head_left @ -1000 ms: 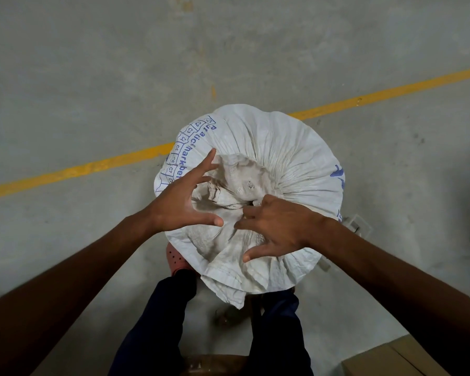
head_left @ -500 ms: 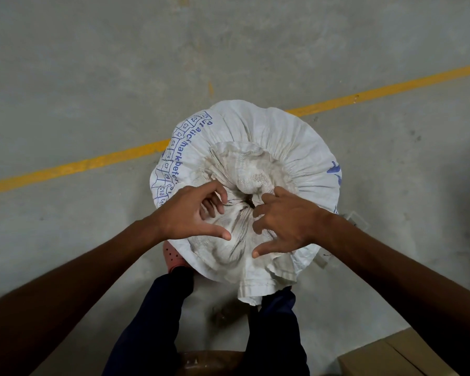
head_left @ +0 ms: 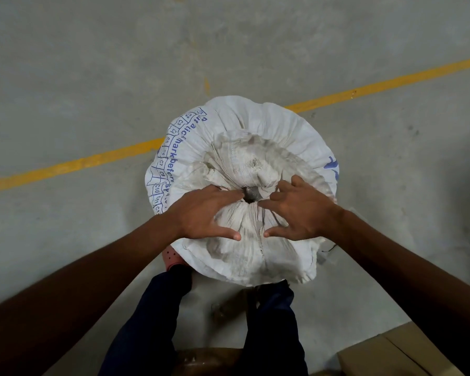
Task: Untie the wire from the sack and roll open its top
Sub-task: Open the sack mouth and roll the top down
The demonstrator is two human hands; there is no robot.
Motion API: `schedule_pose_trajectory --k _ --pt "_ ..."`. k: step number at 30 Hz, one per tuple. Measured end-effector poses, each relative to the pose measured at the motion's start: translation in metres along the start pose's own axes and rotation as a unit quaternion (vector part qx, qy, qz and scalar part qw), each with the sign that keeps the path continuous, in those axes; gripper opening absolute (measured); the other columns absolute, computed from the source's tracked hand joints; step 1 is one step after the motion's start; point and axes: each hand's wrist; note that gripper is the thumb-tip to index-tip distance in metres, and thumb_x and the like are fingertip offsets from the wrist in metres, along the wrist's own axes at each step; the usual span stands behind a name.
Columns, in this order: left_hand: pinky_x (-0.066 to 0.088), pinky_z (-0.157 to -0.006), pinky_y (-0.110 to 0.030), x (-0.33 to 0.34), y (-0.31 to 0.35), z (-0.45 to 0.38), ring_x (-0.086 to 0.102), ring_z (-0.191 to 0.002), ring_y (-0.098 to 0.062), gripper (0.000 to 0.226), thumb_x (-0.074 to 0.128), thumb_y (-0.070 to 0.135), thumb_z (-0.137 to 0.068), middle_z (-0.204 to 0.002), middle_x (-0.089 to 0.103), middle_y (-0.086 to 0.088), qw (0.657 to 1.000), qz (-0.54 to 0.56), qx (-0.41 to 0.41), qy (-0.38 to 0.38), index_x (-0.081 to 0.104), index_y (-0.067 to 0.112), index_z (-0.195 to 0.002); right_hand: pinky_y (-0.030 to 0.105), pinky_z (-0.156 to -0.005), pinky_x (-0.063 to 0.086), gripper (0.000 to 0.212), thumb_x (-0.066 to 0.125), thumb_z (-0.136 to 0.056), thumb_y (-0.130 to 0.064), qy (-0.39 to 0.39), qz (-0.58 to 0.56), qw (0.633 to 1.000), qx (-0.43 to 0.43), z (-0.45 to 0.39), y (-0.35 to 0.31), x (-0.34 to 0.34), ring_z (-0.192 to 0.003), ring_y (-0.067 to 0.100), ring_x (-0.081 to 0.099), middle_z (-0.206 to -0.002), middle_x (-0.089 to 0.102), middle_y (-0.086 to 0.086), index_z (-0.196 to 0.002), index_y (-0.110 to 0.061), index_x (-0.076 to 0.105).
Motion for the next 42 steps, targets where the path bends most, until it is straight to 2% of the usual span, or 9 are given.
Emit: schedule_pose_trajectory --k 7,14,19,23,30,32,34,36,42 --pt "0.051 -0.106 -0.049 0.008 0.010 -0.020 0.048 -0.143 -0.025 0.110 0.049 0.095 -0.075 -0.168 0.034 0.007 0.995 -0.081 0.013 -0.058 0.024 0.035 -0.164 0.043 -0.077 0.042 0.081 0.043 -0.087 -0.077 0.039 0.027 0.998 0.038 0.009 0.005 0.020 -0.084 0.030 0.062 -0.095 0.074 0.005 -0.139 -0.018 0.064" --pt "0.054 -0.088 -0.046 0.015 0.018 -0.034 0.062 -0.123 -0.031 0.091 0.048 0.090 -0.080 -0.149 0.049 -0.002 0.984 -0.170 -0.009 -0.047 0.044 0.038 -0.155 0.045 -0.084 0.045 0.080 0.055 -0.085 -0.074 0.009 0.023 0.999 0.043 0.003 0.003 0.025 -0.096 0.033 0.064 -0.106 0.074 0.010 -0.142 -0.018 0.061" --pt "0.048 -0.077 -0.039 0.015 0.023 -0.032 0.063 -0.116 -0.028 0.071 0.056 0.083 -0.083 -0.133 0.058 0.001 0.988 -0.157 -0.006 -0.007 0.067 0.034 -0.133 0.045 -0.087 0.046 0.085 0.057 -0.084 -0.078 0.009 0.017 0.998 0.054 0.002 0.000 0.029 -0.099 0.033 0.065 -0.109 0.074 0.011 -0.141 -0.016 0.061" --pt "0.039 -0.067 -0.033 0.008 0.012 -0.022 0.061 -0.091 -0.027 0.059 0.065 0.078 -0.083 -0.101 0.062 -0.001 0.974 -0.175 0.102 0.102 0.079 0.023 -0.099 0.046 -0.090 0.044 0.089 0.043 -0.086 -0.084 -0.003 0.010 0.998 0.068 0.002 -0.003 0.028 -0.103 0.032 0.062 -0.114 0.070 0.012 -0.140 -0.015 0.059" --pt "0.040 -0.104 -0.045 0.007 0.002 -0.002 0.065 -0.110 -0.021 0.066 0.049 0.080 -0.093 -0.096 0.074 0.006 0.939 -0.235 0.229 0.104 0.077 0.021 -0.087 0.043 -0.085 0.044 0.064 0.067 -0.084 -0.068 0.051 0.035 0.998 -0.004 0.000 -0.017 0.023 -0.101 0.028 0.054 -0.120 0.060 0.012 -0.105 -0.008 0.071" --pt "0.041 -0.113 -0.046 0.007 0.003 -0.001 0.070 -0.099 -0.021 0.061 0.053 0.076 -0.094 -0.087 0.076 0.003 0.938 -0.208 0.265 0.087 0.074 0.019 -0.084 0.042 -0.084 0.043 0.061 0.070 -0.083 -0.067 0.052 0.050 0.997 -0.018 -0.002 -0.022 0.021 -0.101 0.028 0.053 -0.121 0.060 0.013 -0.098 -0.008 0.070" --pt "0.057 -0.090 -0.041 0.005 0.006 -0.001 0.068 -0.072 -0.024 0.058 0.057 0.074 -0.093 -0.072 0.069 0.002 0.940 -0.175 0.284 0.073 0.066 0.019 -0.079 0.041 -0.084 0.039 0.058 0.069 -0.084 -0.067 0.050 0.067 0.996 -0.037 -0.004 -0.025 0.021 -0.101 0.027 0.049 -0.113 0.065 0.011 -0.092 -0.010 0.070" --pt "0.052 -0.056 -0.033 0.000 0.009 0.002 0.062 -0.057 -0.026 0.060 0.050 0.080 -0.092 -0.067 0.066 0.003 0.950 -0.153 0.263 0.067 0.062 0.022 -0.082 0.040 -0.083 0.036 0.055 0.066 -0.086 -0.067 0.052 0.078 0.994 -0.060 -0.004 -0.026 0.021 -0.102 0.025 0.044 -0.099 0.069 0.007 -0.086 -0.012 0.071" --pt "0.039 -0.053 -0.030 -0.013 -0.003 0.004 0.066 -0.059 -0.026 0.068 0.028 0.083 -0.095 -0.069 0.069 -0.002 0.960 -0.170 0.219 0.036 0.068 0.031 -0.113 0.040 -0.082 0.033 0.051 0.061 -0.091 -0.065 0.020 0.053 0.990 -0.131 0.000 -0.022 0.014 -0.091 0.026 0.060 -0.076 0.071 0.004 -0.087 -0.015 0.070"
Point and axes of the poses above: each hand's wrist, its own z-axis away from the middle knuckle, its own x-axis out of the palm, y = z × x
